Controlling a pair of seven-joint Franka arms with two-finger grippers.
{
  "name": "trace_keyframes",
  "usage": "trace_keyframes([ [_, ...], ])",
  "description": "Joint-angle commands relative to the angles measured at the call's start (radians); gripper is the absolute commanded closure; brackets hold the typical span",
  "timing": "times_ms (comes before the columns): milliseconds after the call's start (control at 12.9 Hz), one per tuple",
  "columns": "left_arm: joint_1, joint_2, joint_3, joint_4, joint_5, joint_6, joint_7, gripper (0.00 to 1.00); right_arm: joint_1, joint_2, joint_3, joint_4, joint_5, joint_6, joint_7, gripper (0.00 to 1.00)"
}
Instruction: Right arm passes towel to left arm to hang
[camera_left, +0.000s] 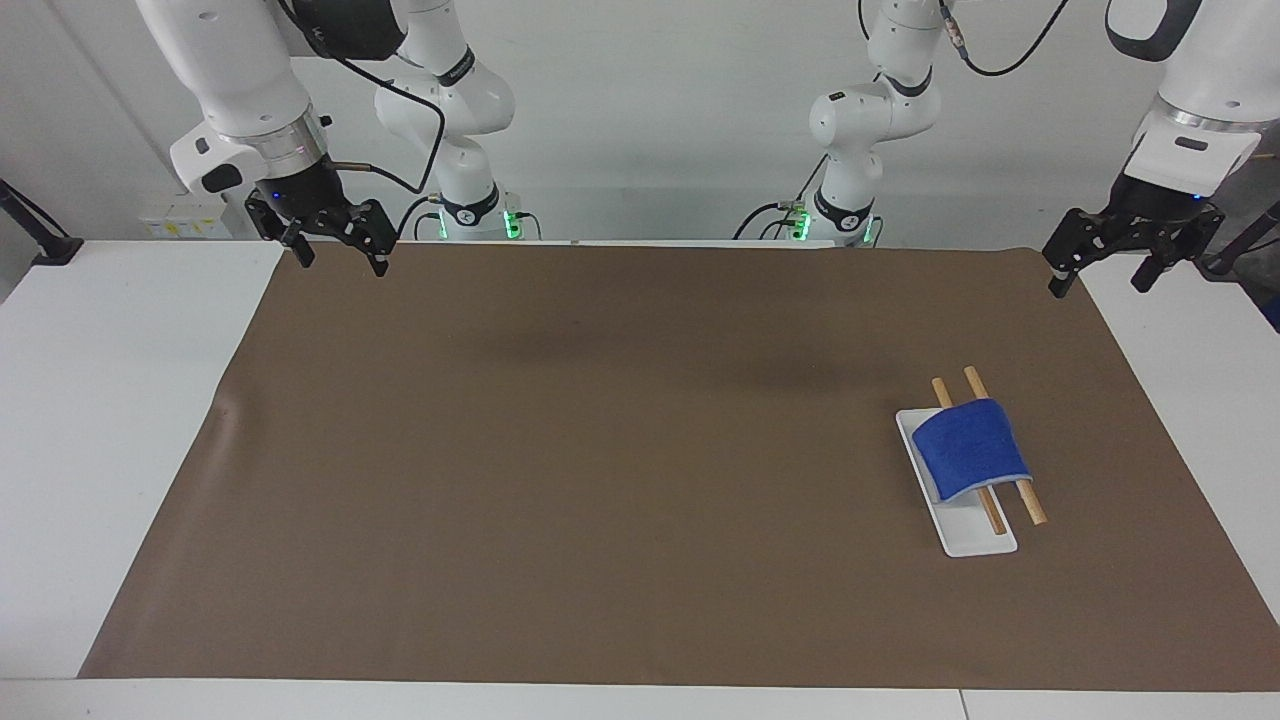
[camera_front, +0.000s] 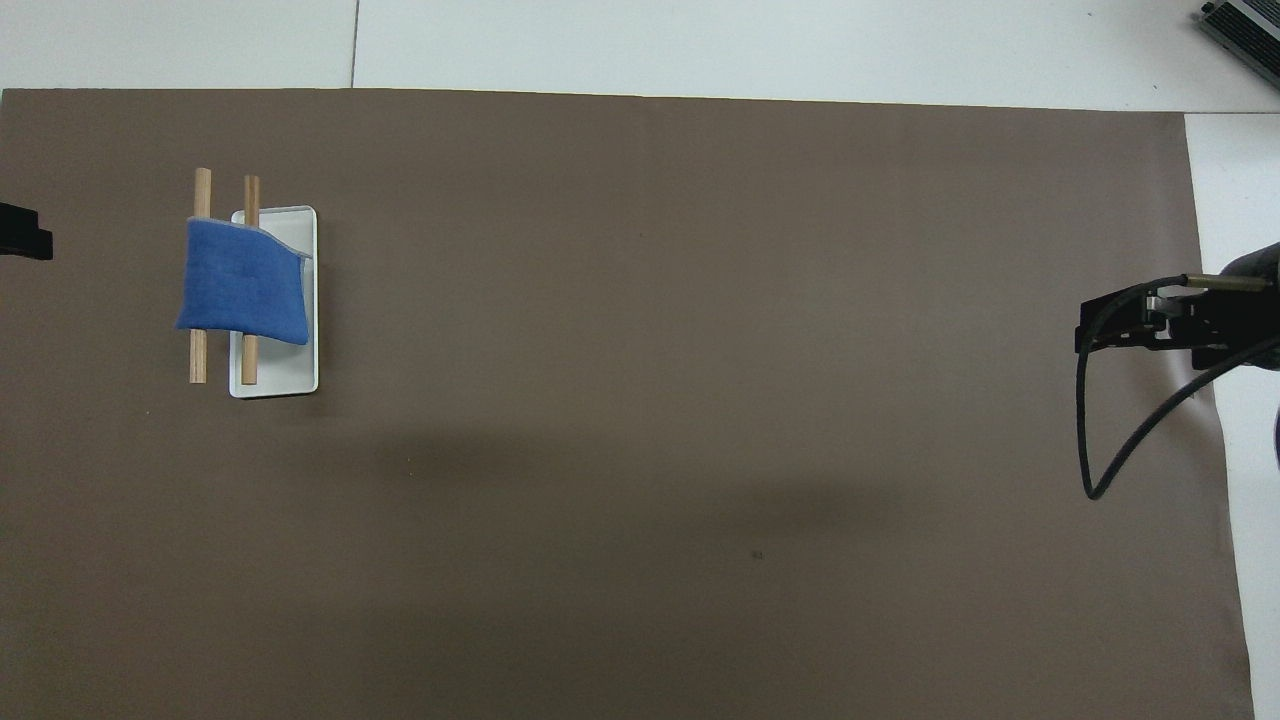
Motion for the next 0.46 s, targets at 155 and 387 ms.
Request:
trace_keyframes([
  [155,0.005,-0.026,0.004,-0.039,-0.027,0.029,-0.095,0.0,-0.008,-0.006,0.002,-0.004,0.001,-0.004,-0.024,0.0],
  [387,0.005,-0.027,0.004,-0.045,-0.026,0.032,-0.092,0.0,-0.008,-0.006,0.002,-0.005,0.001,-0.004,-0.024,0.0],
])
